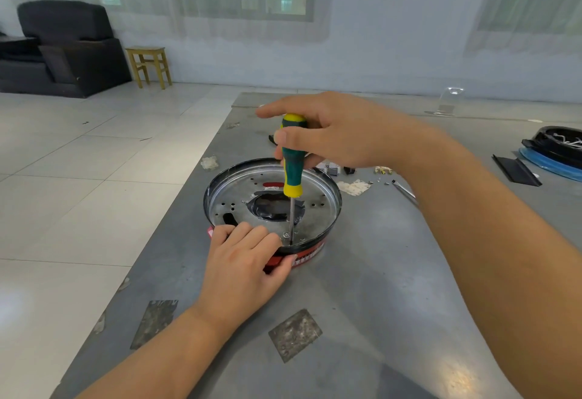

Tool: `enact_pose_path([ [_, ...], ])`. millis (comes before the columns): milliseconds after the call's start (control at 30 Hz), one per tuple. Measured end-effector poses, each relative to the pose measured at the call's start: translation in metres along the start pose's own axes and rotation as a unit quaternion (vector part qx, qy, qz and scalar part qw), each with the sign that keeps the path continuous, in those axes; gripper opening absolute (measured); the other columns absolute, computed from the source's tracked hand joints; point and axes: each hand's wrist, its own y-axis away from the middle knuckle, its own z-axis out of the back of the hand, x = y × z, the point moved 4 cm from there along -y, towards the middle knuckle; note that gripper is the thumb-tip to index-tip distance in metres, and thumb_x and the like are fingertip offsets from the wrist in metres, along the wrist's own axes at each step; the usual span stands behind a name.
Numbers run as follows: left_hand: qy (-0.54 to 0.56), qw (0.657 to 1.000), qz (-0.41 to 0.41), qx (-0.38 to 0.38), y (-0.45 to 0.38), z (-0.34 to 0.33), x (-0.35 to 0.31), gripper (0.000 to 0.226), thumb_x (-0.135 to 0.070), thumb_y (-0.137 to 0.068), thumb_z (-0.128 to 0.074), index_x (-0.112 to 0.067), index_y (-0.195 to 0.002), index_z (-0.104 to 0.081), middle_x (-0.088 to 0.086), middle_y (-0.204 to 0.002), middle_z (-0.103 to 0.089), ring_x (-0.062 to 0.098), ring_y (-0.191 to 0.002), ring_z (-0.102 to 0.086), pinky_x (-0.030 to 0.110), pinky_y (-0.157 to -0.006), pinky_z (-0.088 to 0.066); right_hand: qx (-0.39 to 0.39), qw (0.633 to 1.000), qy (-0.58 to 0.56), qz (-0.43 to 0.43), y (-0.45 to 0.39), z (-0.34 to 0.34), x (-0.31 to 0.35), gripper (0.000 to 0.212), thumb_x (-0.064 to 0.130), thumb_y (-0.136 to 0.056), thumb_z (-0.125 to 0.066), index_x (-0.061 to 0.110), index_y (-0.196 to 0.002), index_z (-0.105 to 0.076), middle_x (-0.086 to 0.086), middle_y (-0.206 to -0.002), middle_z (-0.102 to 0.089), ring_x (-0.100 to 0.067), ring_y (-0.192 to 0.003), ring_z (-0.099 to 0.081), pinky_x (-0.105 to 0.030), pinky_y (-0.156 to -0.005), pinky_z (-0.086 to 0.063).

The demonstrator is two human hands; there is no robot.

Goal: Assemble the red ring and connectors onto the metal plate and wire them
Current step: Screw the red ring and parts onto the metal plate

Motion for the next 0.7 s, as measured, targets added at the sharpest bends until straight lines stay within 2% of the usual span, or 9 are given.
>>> enact_pose_path([
  [33, 0.001, 1.000, -0.001, -0.002, 0.000, 0.000, 0.000, 0.031, -0.046, -0.090, -0.070, -0.018, -0.077, -0.066, -0.006, -0.072, -0.056, 0.023, -0.070, -0.056, 0.042, -0.073, -0.044, -0.033, 0.998, 0.047, 0.006, 0.001, 0.001, -0.001, 0.023, 0.046, -0.102, -0.056, 0.037, -0.121, -0.066, 0.008, -0.094, -0.074, -0.006, -0.085, -0.072, -0.019, -0.072, -0.059],
  [133, 0.002, 1.000, 0.000, -0.002, 0.000, -0.002, 0.001, 0.031, -0.046, -0.090, -0.070, -0.018, -0.077, -0.066, -0.006, -0.072, -0.056, 0.023, -0.071, -0.057, 0.042, -0.073, -0.044, -0.126, 0.976, 0.175, 0.014, 0.004, -0.001, 0.001, 0.047, 0.066, -0.098, -0.048, 0.023, -0.094, -0.067, 0.004, -0.073, -0.068, -0.008, -0.068, -0.065, -0.021, -0.051, -0.048],
  [267, 0.002, 1.000, -0.001, -0.002, 0.001, -0.001, 0.001, 0.030, -0.047, -0.090, -0.069, -0.019, -0.078, -0.066, -0.007, -0.073, -0.057, 0.023, -0.072, -0.057, 0.041, -0.074, -0.044, -0.042, 0.996, 0.074, -0.028, -0.001, -0.002, 0.002, 0.038, 0.039, -0.108, -0.038, 0.032, -0.138, -0.059, 0.014, -0.119, -0.068, 0.009, -0.094, -0.063, -0.010, -0.079, -0.048],
  [300, 0.003, 1.000, -0.001, 0.000, 0.001, -0.001, 0.001, 0.030, -0.047, -0.090, -0.069, -0.019, -0.078, -0.067, -0.007, -0.074, -0.057, 0.023, -0.073, -0.058, 0.041, -0.074, -0.044, -0.017, 0.999, -0.008, -0.042, -0.001, 0.000, 0.000, 0.037, 0.032, -0.108, -0.041, 0.032, -0.140, -0.059, 0.014, -0.123, -0.068, 0.008, -0.101, -0.064, -0.014, -0.090, -0.052],
  [367, 0.004, 1.000, 0.002, 0.005, 0.000, -0.001, 0.001, 0.031, -0.047, -0.091, -0.067, -0.019, -0.078, -0.066, -0.006, -0.074, -0.057, 0.023, -0.073, -0.058, 0.041, -0.074, -0.044, 0.000, 0.996, -0.087, -0.033, 0.001, 0.001, 0.000, 0.030, 0.027, -0.108, -0.047, 0.035, -0.130, -0.066, 0.009, -0.111, -0.075, -0.003, -0.100, -0.071, -0.021, -0.086, -0.060],
  [467, 0.003, 1.000, 0.004, 0.010, 0.000, 0.000, 0.000, 0.031, -0.048, -0.091, -0.066, -0.019, -0.078, -0.066, -0.007, -0.074, -0.057, 0.023, -0.073, -0.057, 0.042, -0.075, -0.044, -0.102, 0.991, 0.090, 0.016, 0.001, -0.001, -0.001, 0.025, 0.041, -0.105, -0.052, 0.030, -0.094, -0.071, 0.007, -0.073, -0.069, -0.007, -0.066, -0.068, -0.017, -0.055, -0.052],
  [533, 0.005, 1.000, 0.006, 0.013, -0.001, 0.001, 0.000, 0.031, -0.048, -0.091, -0.066, -0.020, -0.078, -0.067, -0.007, -0.074, -0.058, 0.022, -0.073, -0.057, 0.041, -0.075, -0.043, -0.144, 0.966, 0.216, 0.015, 0.000, -0.004, 0.000, 0.038, 0.051, -0.105, -0.045, 0.023, -0.087, -0.065, 0.004, -0.066, -0.061, -0.011, -0.060, -0.059, -0.029, -0.054, -0.044],
  [633, 0.009, 1.000, 0.008, 0.019, -0.001, 0.001, 0.000, 0.030, -0.047, -0.091, -0.067, -0.020, -0.079, -0.067, -0.008, -0.075, -0.058, 0.021, -0.074, -0.057, 0.041, -0.076, -0.044, -0.044, 0.996, 0.074, -0.022, -0.003, -0.009, -0.003, 0.028, 0.033, -0.107, -0.039, 0.034, -0.121, -0.064, 0.006, -0.113, -0.069, -0.012, -0.102, -0.065, -0.029, -0.085, -0.053],
  [700, 0.011, 1.000, 0.007, 0.019, -0.001, 0.001, 0.000, 0.029, -0.046, -0.091, -0.068, -0.020, -0.078, -0.066, -0.007, -0.075, -0.057, 0.021, -0.074, -0.057, 0.042, -0.075, -0.044, 0.027, 0.997, -0.069, -0.033, 0.002, -0.004, -0.002, 0.046, 0.016, -0.104, -0.043, 0.042, -0.138, -0.058, 0.007, -0.137, -0.062, -0.007, -0.123, -0.060, -0.033, -0.104, -0.053],
])
